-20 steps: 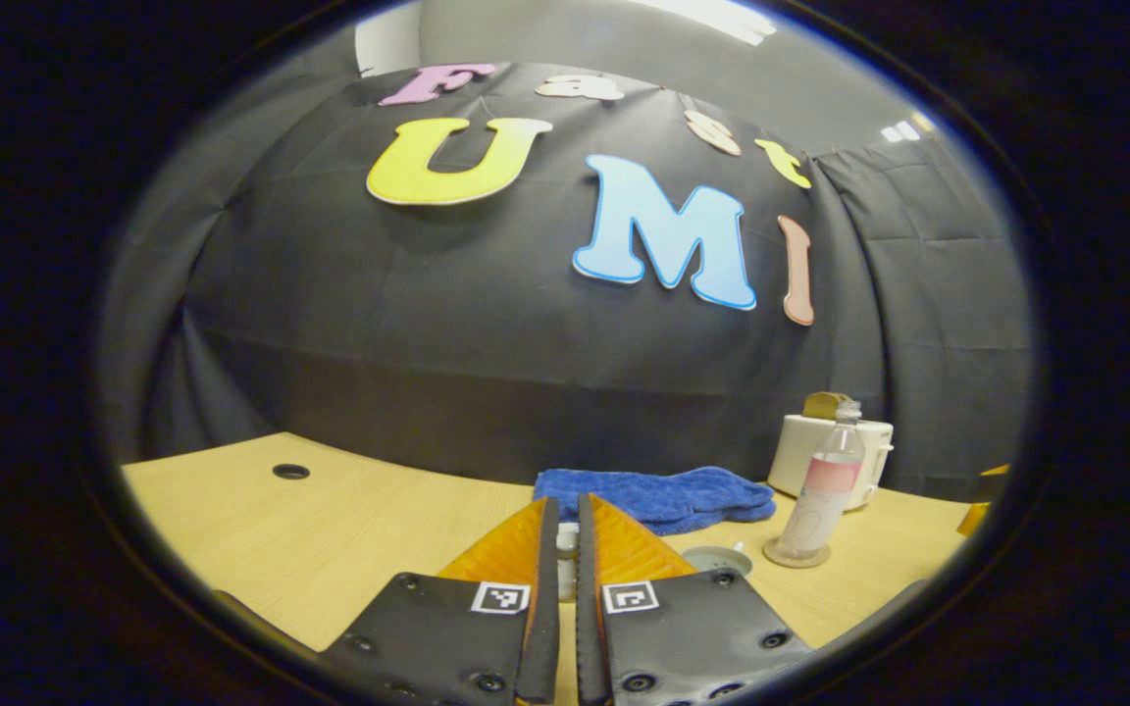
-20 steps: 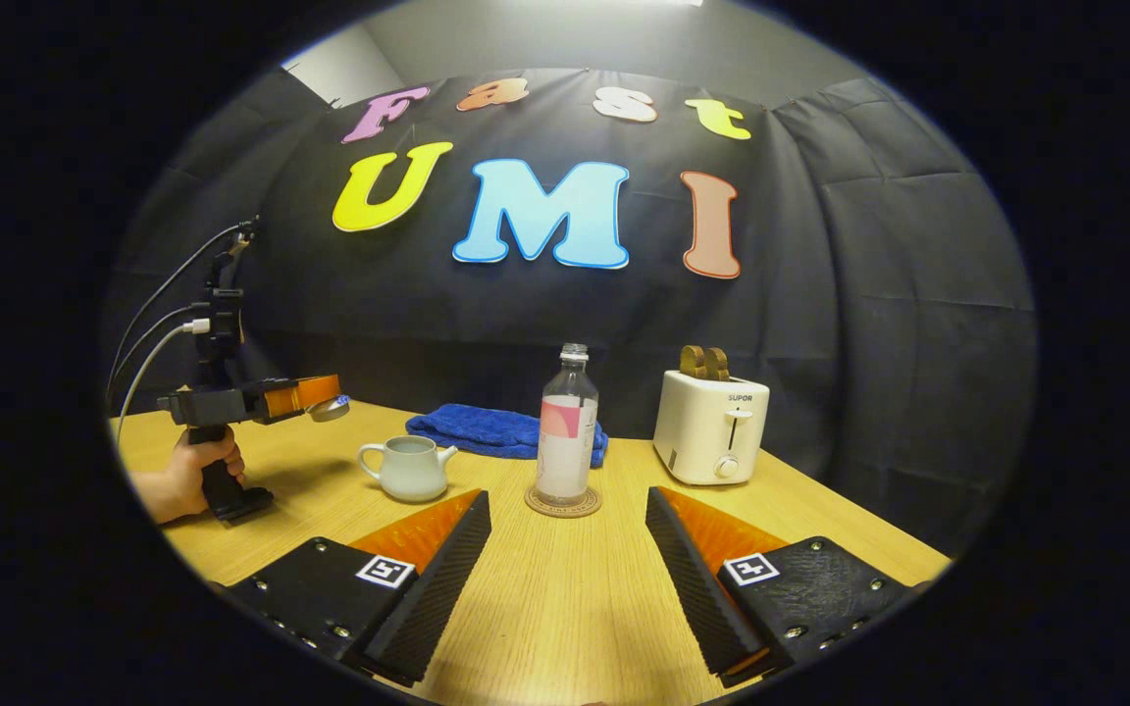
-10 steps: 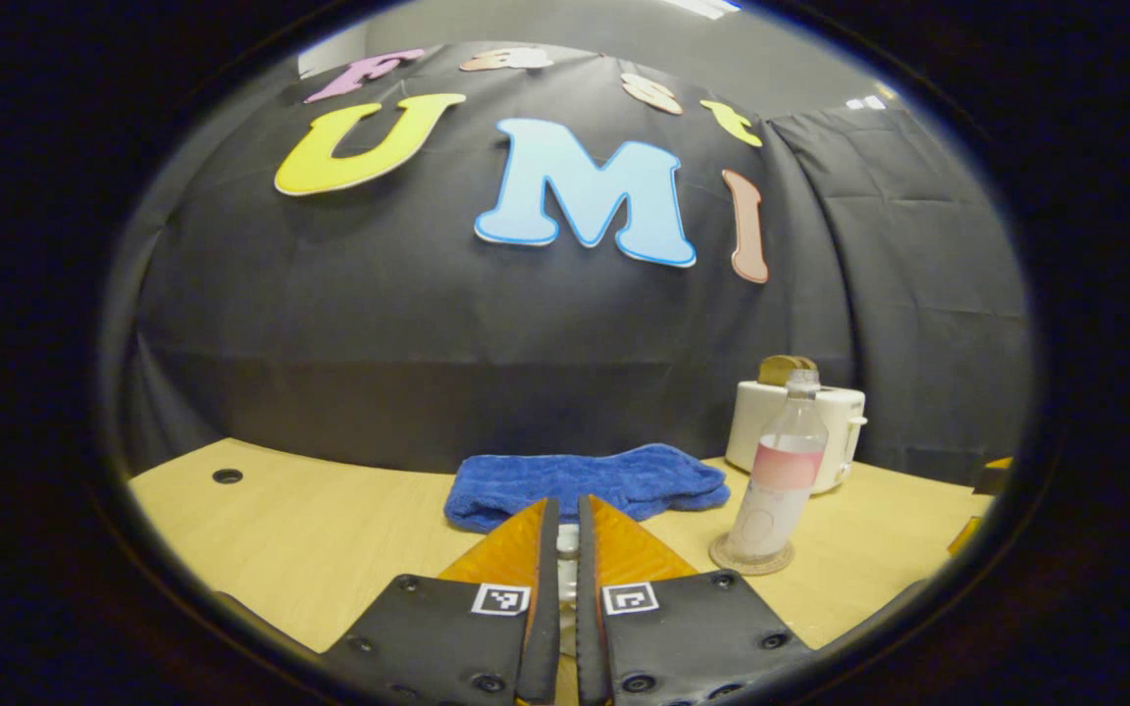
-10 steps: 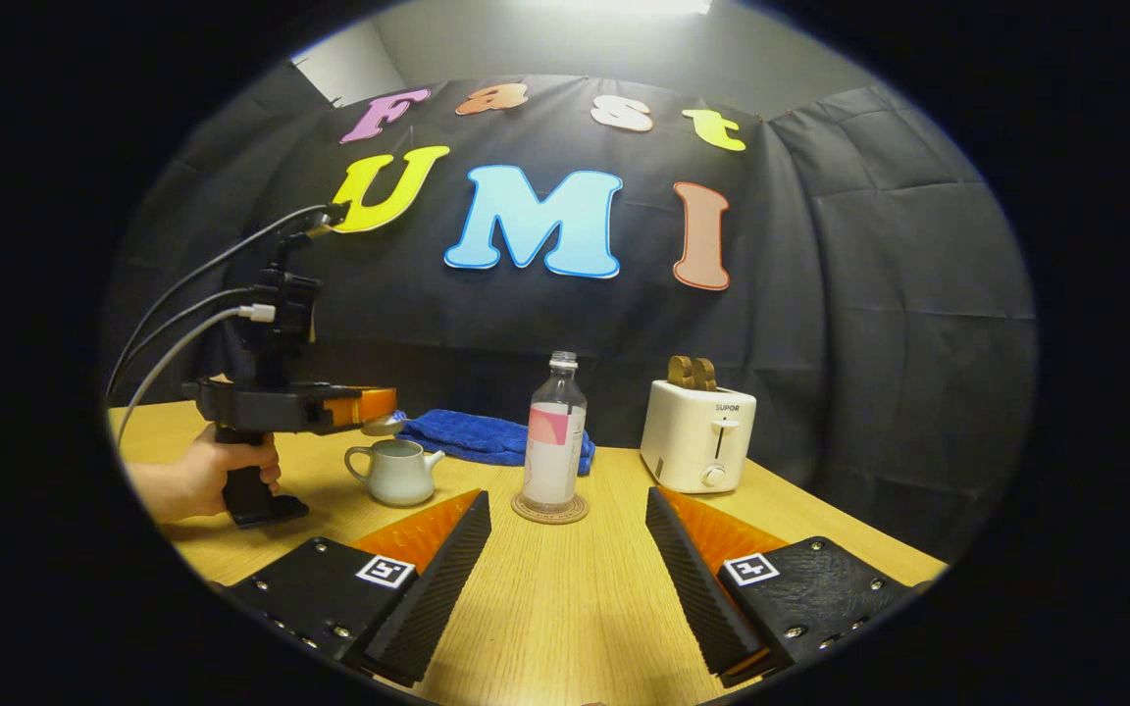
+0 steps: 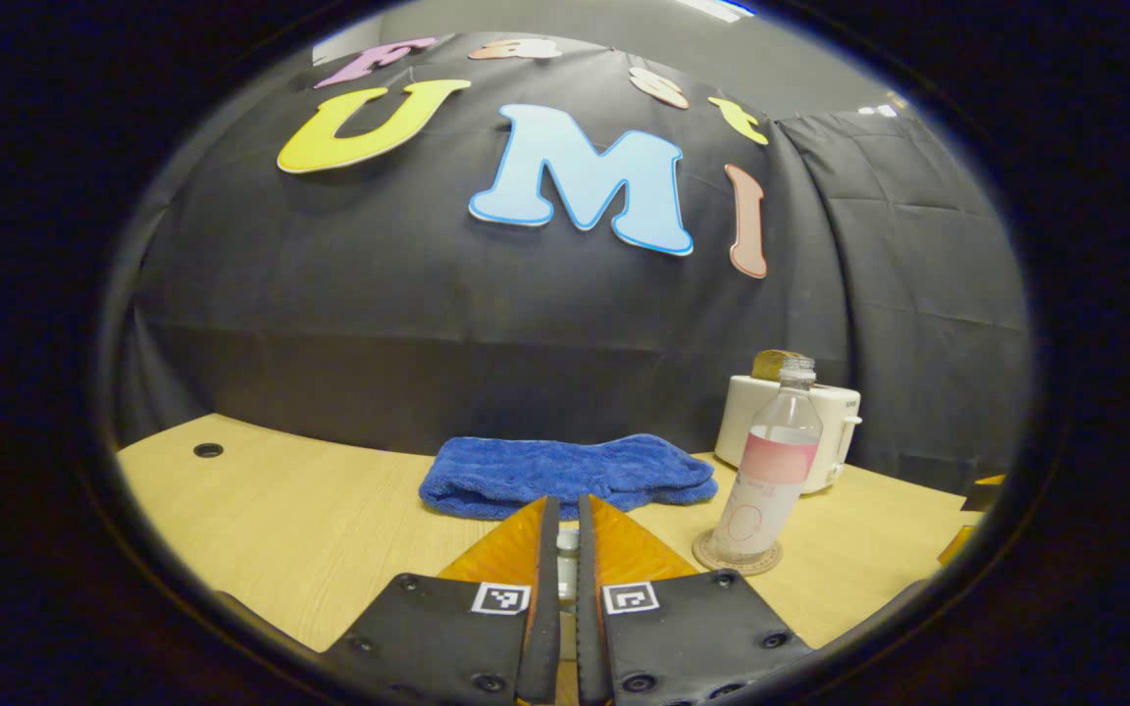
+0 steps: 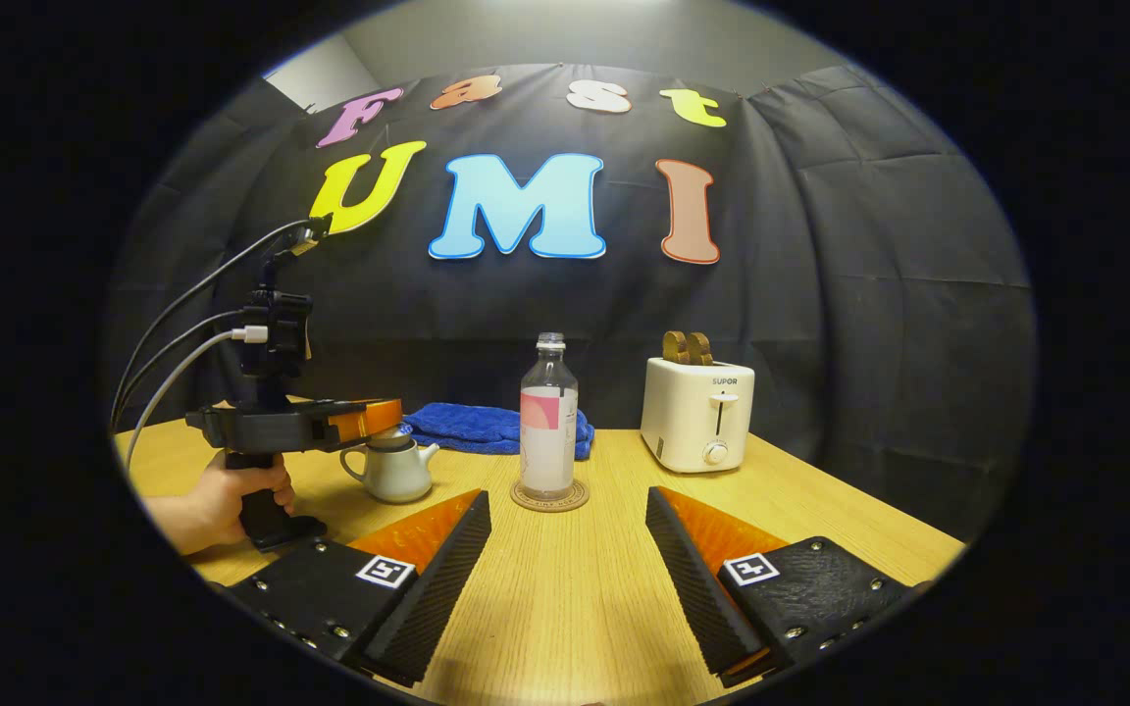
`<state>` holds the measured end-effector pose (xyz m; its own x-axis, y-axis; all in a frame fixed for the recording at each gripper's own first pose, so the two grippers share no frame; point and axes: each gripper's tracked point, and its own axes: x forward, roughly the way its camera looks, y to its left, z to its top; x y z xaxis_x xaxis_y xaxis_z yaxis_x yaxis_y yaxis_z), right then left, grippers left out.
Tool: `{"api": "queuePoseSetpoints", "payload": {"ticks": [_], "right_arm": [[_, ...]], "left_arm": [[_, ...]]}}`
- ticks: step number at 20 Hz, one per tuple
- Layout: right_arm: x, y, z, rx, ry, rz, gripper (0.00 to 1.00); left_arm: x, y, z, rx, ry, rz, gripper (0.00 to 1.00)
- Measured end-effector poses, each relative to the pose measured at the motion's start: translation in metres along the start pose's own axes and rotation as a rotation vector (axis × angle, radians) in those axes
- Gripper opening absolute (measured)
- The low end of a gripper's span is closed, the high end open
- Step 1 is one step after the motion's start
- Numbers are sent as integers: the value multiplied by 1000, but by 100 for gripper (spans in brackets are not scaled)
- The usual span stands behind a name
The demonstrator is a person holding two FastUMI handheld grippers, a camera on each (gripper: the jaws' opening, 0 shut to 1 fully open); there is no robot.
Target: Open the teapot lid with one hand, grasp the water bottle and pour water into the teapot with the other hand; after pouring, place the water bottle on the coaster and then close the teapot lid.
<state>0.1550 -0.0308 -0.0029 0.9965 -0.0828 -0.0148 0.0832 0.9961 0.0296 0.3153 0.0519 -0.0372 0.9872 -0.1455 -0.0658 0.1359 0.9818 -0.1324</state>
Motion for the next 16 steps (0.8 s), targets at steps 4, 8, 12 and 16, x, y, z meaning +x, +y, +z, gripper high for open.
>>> {"api": "queuePoseSetpoints", "payload": {"ticks": [4, 8, 12, 16], "right_arm": [[1, 3, 0, -18, -1, 7, 99], [1, 4, 0, -13, 2, 12, 99], [2, 4, -3, 8, 13, 20, 99], [3, 5, -4, 0, 14, 20, 99]], "left_arm": [[0, -5, -2, -2, 4, -2, 14], [0, -13, -4, 14, 16, -11, 14], [-4, -10, -4, 10, 22, -4, 14], [-5, -9, -6, 23, 28, 8, 13]]}}
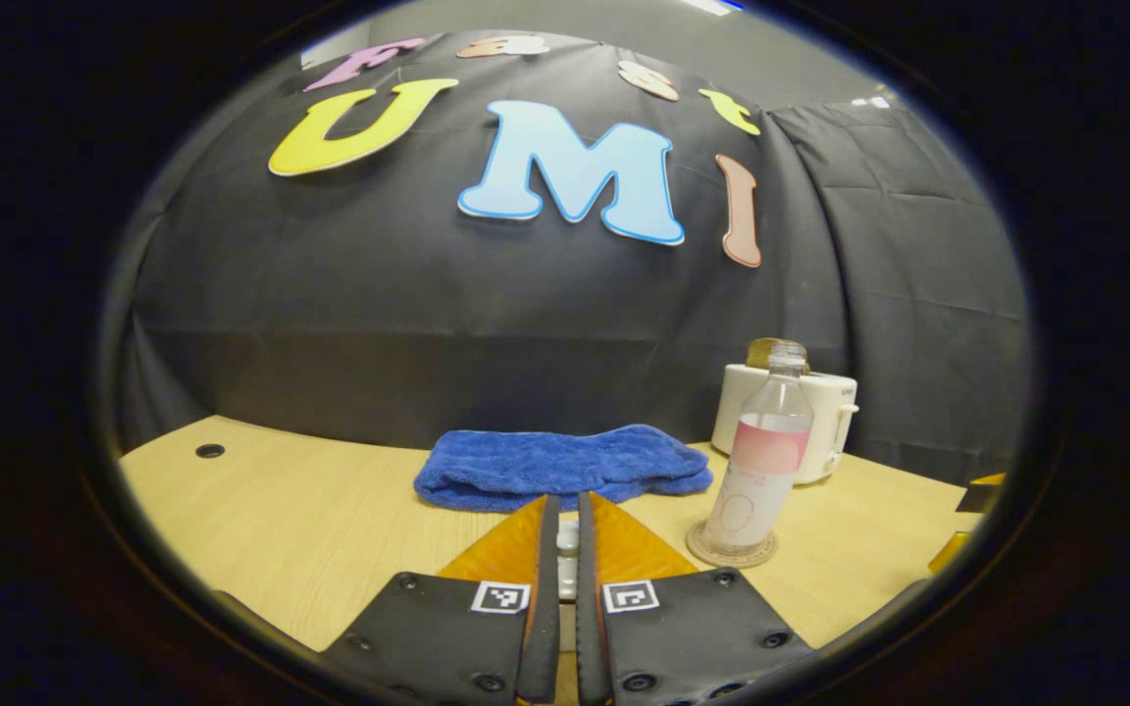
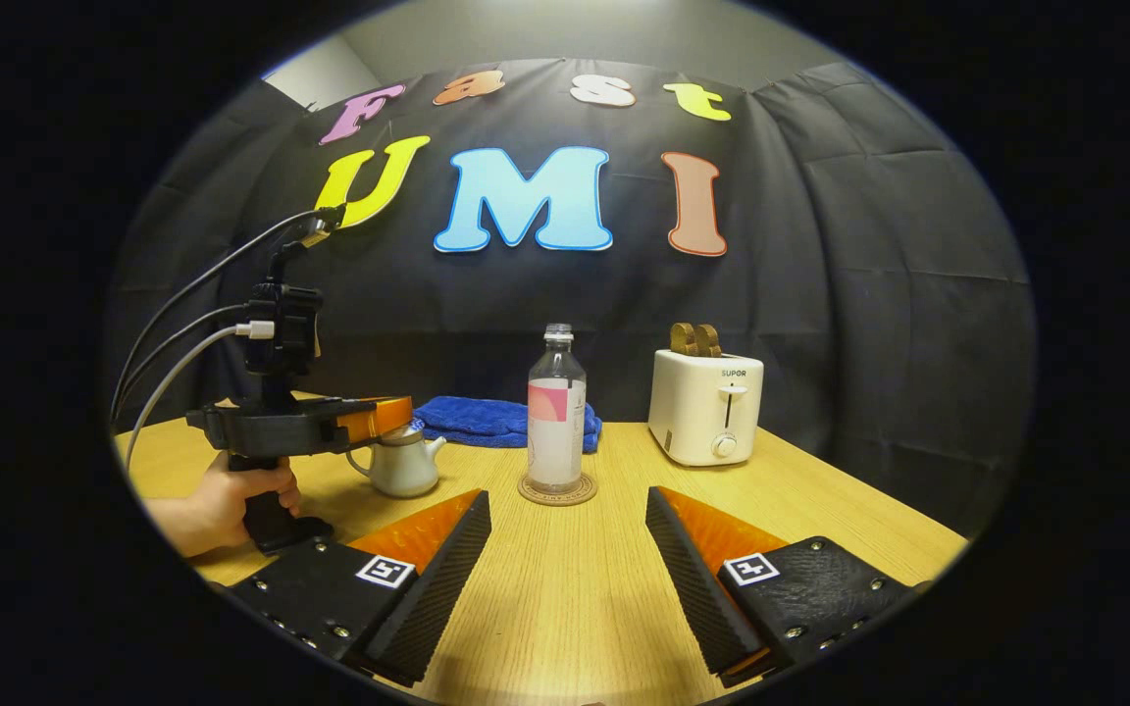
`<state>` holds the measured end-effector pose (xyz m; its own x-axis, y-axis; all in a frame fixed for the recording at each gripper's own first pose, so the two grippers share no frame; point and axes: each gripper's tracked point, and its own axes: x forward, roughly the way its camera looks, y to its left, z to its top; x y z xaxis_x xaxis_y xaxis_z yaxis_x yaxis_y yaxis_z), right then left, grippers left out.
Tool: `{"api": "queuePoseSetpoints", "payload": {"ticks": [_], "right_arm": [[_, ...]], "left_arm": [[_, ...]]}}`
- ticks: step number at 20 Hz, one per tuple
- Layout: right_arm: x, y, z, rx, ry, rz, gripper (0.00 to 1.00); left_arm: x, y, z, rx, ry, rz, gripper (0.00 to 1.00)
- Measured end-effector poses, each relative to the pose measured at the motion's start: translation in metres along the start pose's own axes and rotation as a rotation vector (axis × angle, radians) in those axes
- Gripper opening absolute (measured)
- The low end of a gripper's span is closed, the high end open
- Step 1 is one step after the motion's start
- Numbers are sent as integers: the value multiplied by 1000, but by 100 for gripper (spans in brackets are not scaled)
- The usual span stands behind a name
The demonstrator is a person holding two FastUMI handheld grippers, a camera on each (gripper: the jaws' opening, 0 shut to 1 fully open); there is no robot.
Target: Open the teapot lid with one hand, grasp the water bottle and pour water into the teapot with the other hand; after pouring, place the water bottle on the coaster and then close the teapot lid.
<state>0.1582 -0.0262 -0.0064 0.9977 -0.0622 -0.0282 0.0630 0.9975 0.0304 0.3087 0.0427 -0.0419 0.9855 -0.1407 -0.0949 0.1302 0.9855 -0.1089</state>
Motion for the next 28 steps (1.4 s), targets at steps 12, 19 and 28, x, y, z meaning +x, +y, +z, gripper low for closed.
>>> {"api": "queuePoseSetpoints", "payload": {"ticks": [12, 19, 28], "right_arm": [[-4, 2, 2, -8, 7, 6, 99], [-6, 1, 8, -16, -18, -1, 99], [-9, 14, 5, -52, -38, 12, 99]], "left_arm": [[-3, -1, -4, -11, 0, -7, 17], [-25, -12, -2, 48, -15, -11, 41], [-116, -8, 8, 58, -46, 34, 40]]}}
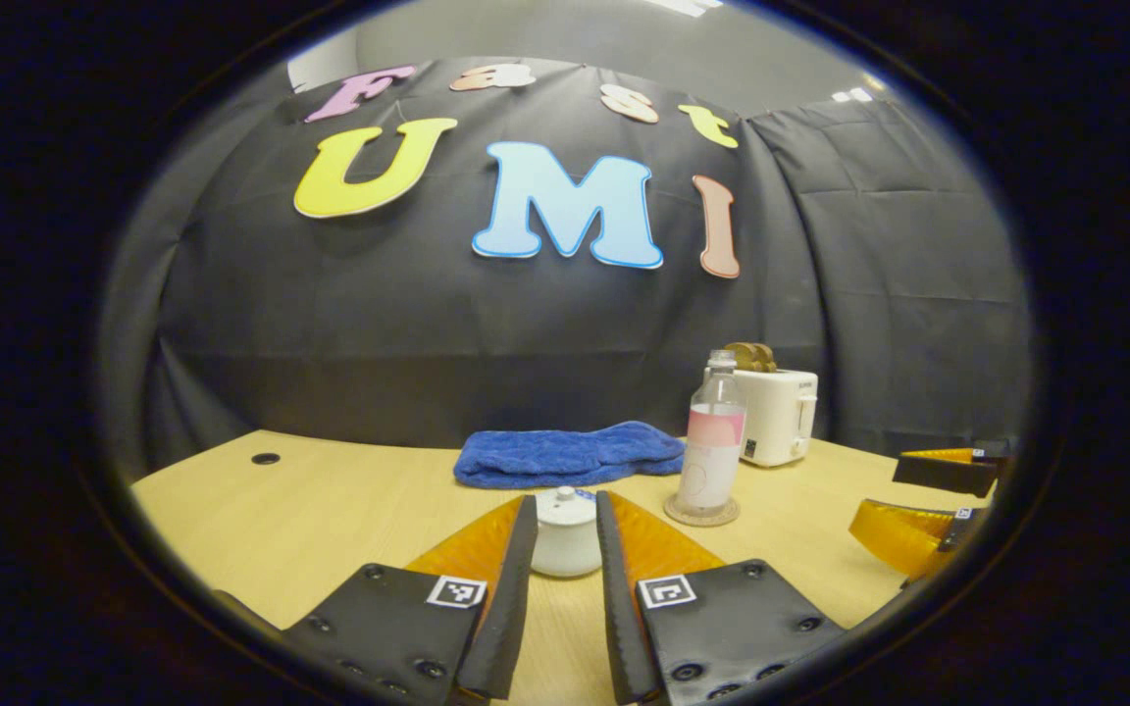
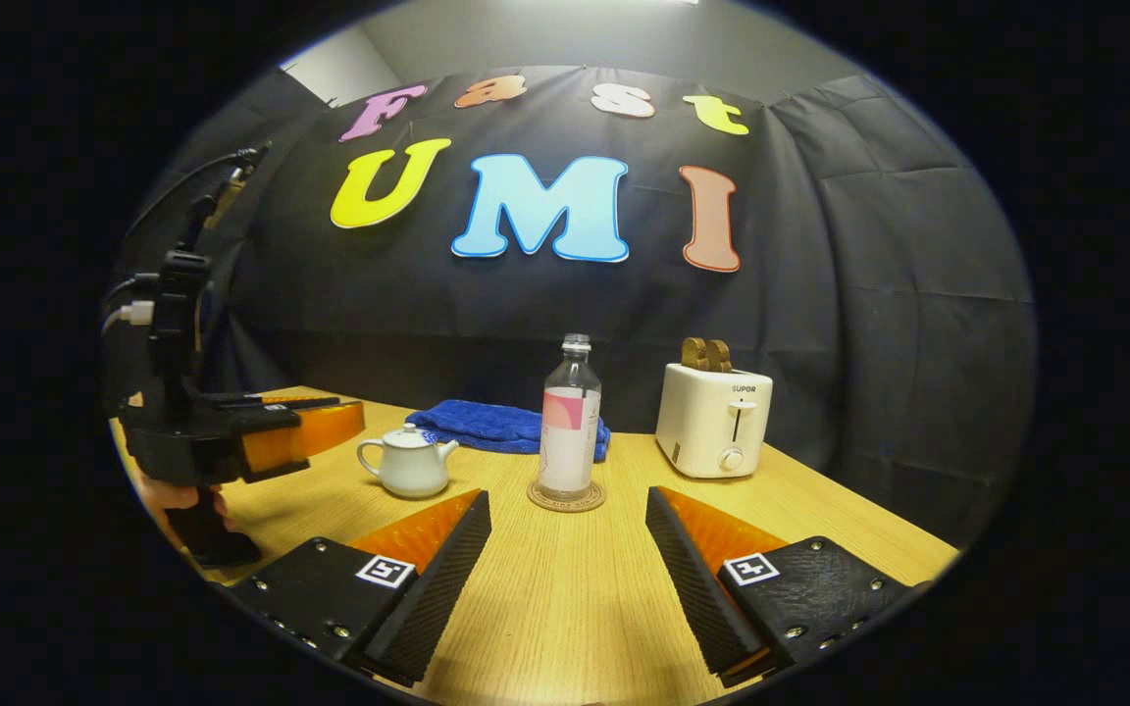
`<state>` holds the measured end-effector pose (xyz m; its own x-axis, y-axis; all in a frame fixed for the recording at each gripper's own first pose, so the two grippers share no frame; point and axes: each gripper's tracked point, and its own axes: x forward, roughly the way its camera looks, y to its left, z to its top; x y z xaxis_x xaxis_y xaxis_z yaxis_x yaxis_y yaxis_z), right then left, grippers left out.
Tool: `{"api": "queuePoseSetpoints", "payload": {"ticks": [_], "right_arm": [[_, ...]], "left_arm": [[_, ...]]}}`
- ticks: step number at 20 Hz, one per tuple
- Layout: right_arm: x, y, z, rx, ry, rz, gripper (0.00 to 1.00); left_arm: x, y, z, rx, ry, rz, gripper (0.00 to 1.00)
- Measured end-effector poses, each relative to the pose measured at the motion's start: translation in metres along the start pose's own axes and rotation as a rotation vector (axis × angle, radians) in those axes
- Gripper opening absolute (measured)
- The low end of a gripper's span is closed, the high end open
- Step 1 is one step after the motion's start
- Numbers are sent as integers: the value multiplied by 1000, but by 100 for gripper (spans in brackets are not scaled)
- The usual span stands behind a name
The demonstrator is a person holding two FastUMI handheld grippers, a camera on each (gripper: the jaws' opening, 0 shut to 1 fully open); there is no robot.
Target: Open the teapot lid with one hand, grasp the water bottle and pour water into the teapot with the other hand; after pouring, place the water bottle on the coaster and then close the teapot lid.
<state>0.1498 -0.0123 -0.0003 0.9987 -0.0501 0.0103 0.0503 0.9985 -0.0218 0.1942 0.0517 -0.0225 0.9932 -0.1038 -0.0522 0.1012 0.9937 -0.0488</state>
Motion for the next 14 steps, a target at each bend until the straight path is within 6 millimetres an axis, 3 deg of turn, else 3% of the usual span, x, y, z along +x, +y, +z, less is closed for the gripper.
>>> {"api": "queuePoseSetpoints", "payload": {"ticks": [5, 6, 14], "right_arm": [[-16, -3, 18, -59, -92, -33, 99], [-21, -3, 29, -66, -106, -46, 99], [-56, 0, 31, -27, -153, -56, 96]], "left_arm": [[-44, -17, 2, -11, -40, -39, 41], [-52, -19, 3, -8, -44, -44, 41], [-82, -18, 14, -28, -111, -41, 44]]}}
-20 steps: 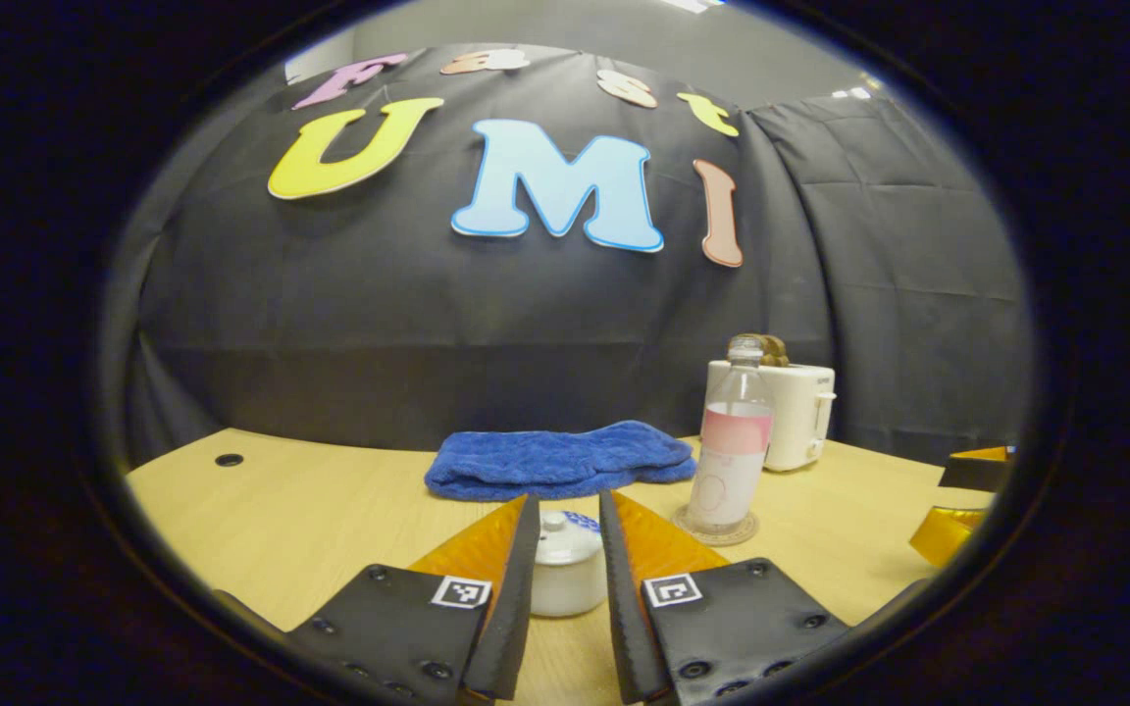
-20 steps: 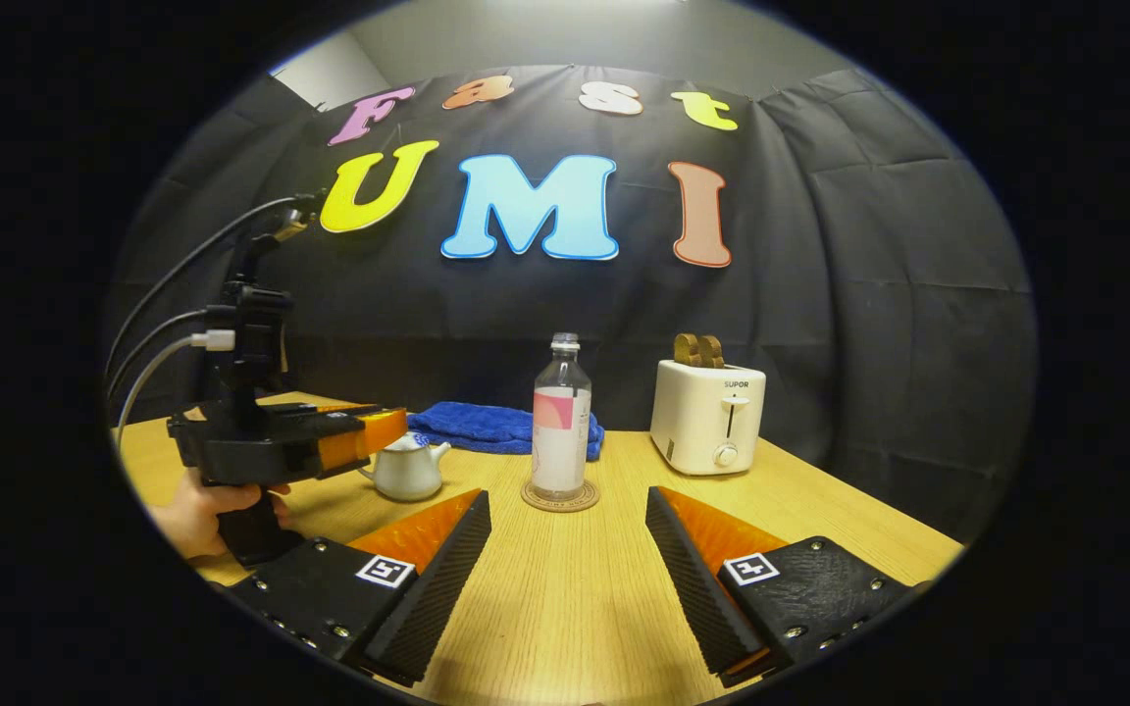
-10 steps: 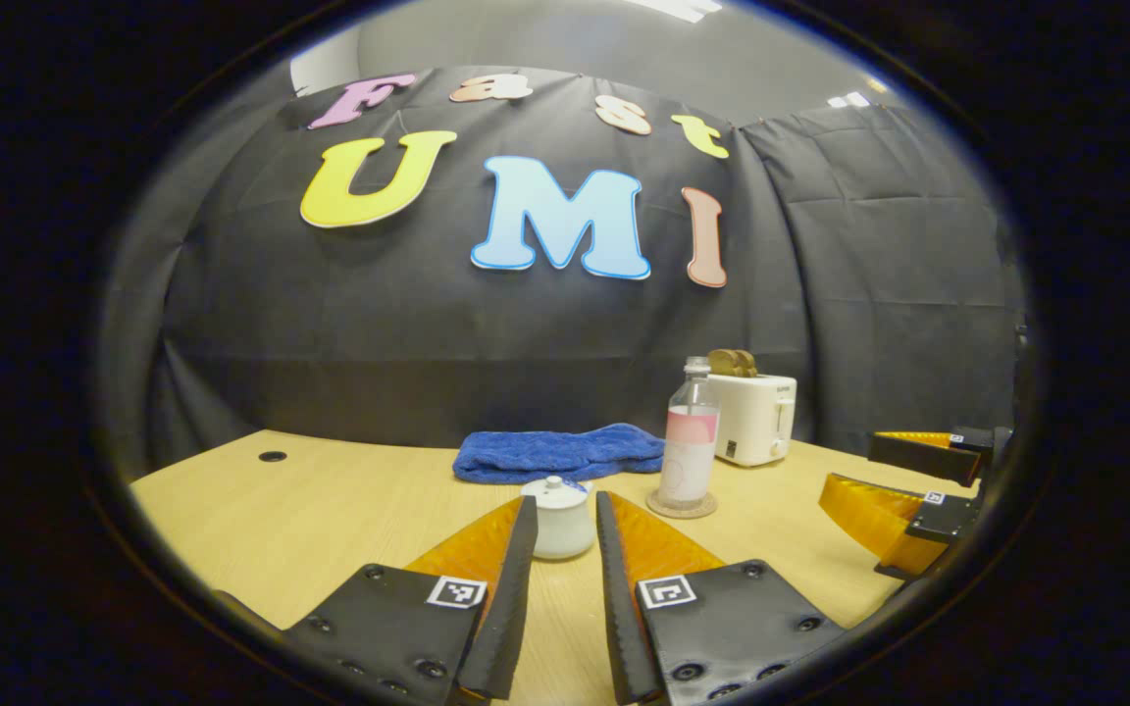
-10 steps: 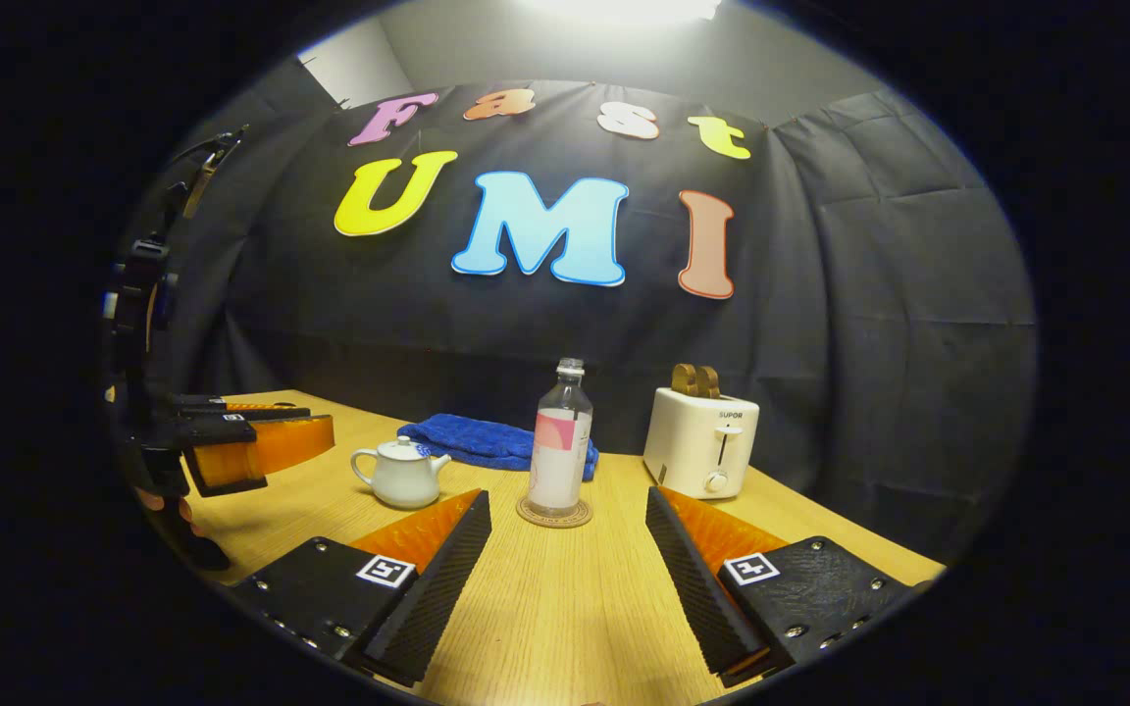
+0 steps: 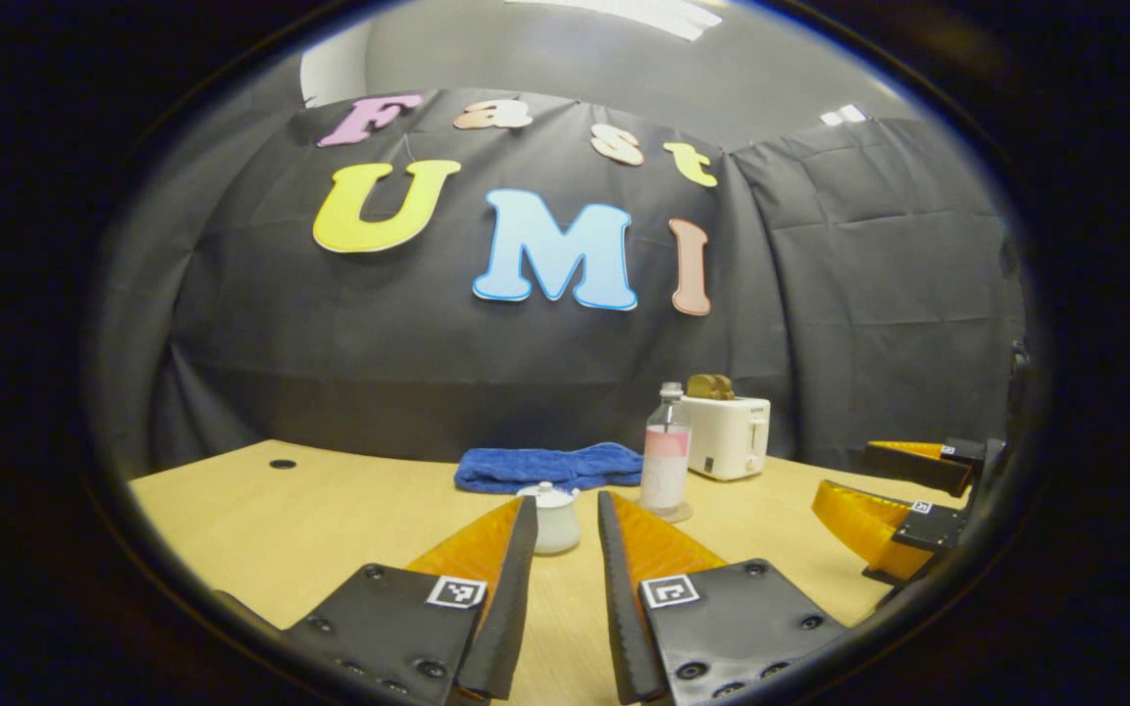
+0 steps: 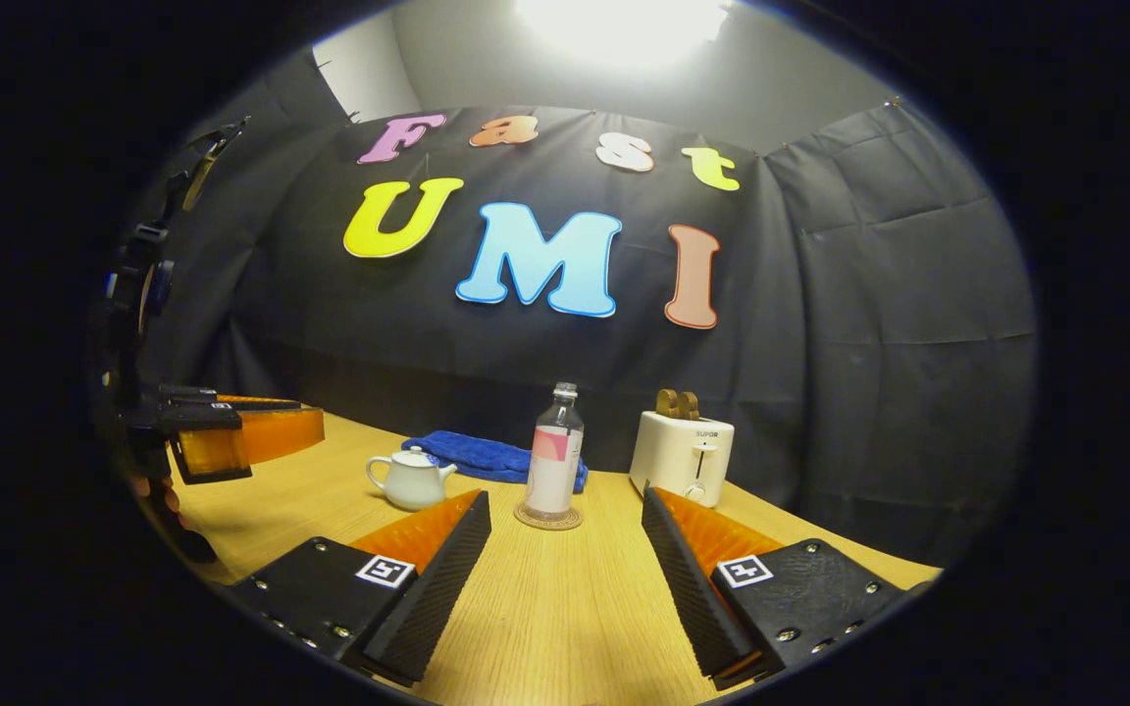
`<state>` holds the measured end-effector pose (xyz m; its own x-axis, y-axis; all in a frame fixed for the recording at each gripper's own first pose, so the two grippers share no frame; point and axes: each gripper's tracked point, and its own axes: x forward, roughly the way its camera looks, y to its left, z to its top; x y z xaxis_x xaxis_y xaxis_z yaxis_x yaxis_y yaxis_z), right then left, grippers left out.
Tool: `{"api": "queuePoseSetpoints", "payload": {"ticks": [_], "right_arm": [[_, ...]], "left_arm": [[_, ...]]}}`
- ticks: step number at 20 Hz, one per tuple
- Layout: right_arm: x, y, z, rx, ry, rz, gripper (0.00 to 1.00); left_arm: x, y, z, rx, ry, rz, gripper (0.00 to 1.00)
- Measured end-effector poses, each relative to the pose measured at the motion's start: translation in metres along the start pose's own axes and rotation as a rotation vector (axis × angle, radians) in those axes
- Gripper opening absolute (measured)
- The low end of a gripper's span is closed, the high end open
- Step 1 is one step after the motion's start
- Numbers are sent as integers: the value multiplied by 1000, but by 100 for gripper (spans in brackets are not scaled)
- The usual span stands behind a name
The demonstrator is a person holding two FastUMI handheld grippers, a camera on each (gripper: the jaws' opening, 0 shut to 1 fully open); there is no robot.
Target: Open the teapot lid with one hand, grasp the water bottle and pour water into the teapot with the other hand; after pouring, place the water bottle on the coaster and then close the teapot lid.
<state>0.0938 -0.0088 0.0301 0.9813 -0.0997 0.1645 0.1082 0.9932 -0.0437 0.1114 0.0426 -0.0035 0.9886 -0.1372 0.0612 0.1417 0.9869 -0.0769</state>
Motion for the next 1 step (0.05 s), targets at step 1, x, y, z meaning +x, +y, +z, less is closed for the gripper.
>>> {"api": "queuePoseSetpoints", "payload": {"ticks": [1], "right_arm": [[-1, 0, 2, 20, -12, 0, 97]], "left_arm": [[-2, -1, 0, -5, -3, 0, 44]]}}
